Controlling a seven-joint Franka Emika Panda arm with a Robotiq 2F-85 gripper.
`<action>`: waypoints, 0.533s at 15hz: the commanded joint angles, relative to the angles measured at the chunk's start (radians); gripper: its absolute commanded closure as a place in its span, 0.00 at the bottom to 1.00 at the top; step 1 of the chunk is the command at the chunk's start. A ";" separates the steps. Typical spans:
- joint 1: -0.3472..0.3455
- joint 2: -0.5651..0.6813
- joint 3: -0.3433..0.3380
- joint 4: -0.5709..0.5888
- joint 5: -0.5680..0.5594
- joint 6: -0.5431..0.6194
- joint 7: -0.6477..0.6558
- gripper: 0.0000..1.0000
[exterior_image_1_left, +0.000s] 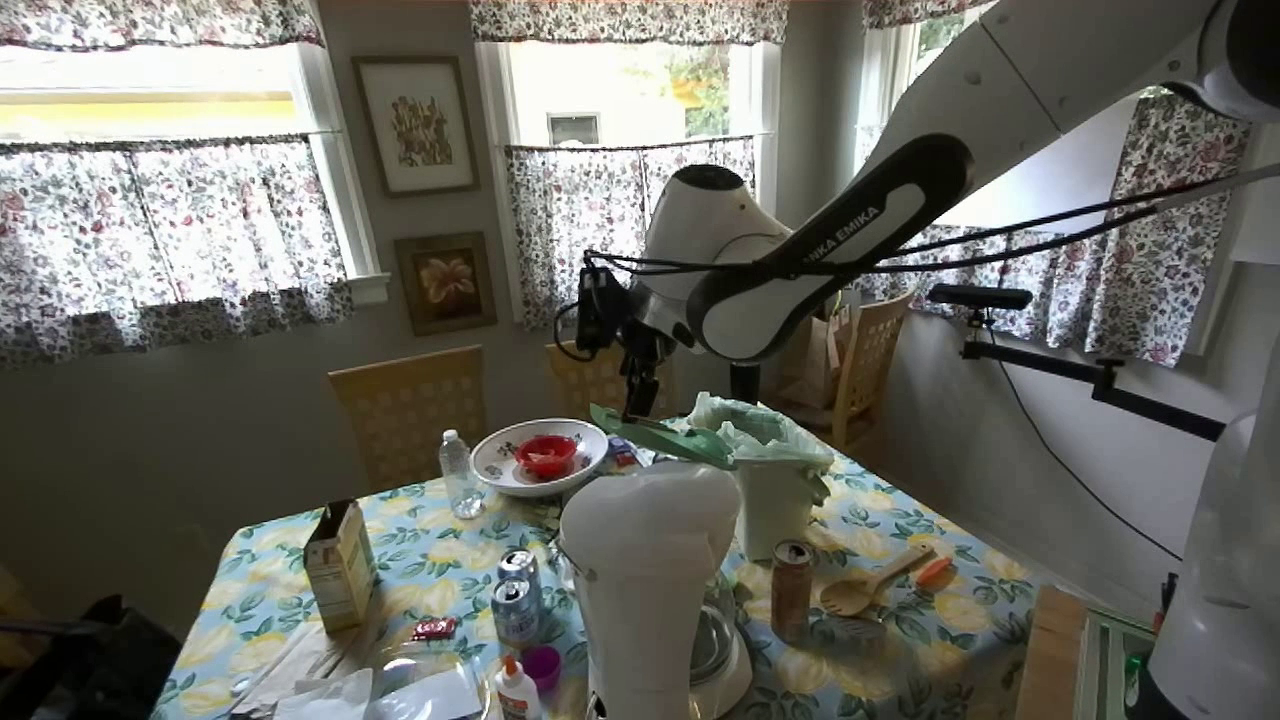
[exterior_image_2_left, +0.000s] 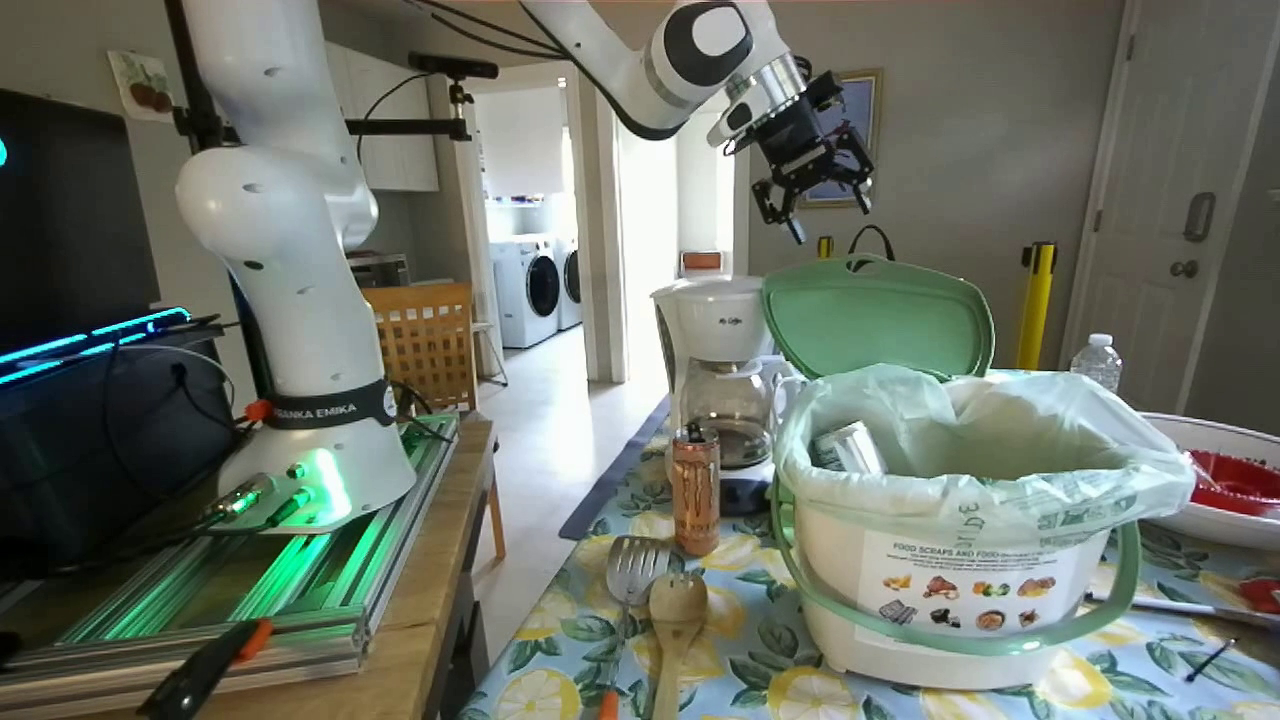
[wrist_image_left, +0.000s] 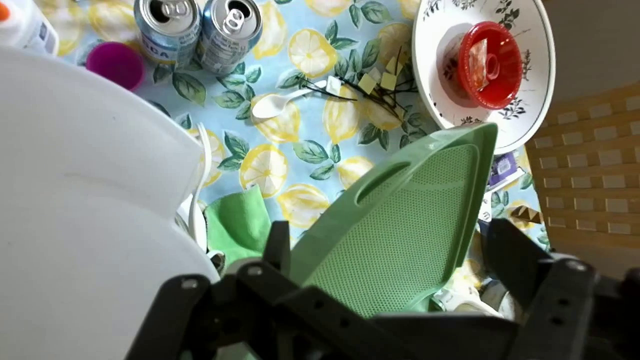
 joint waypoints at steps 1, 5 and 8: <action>0.002 0.006 -0.053 0.064 0.010 -0.042 -0.005 0.00; -0.062 0.033 -0.071 0.111 -0.034 -0.055 0.036 0.00; -0.033 0.046 -0.099 0.110 -0.025 -0.052 0.030 0.00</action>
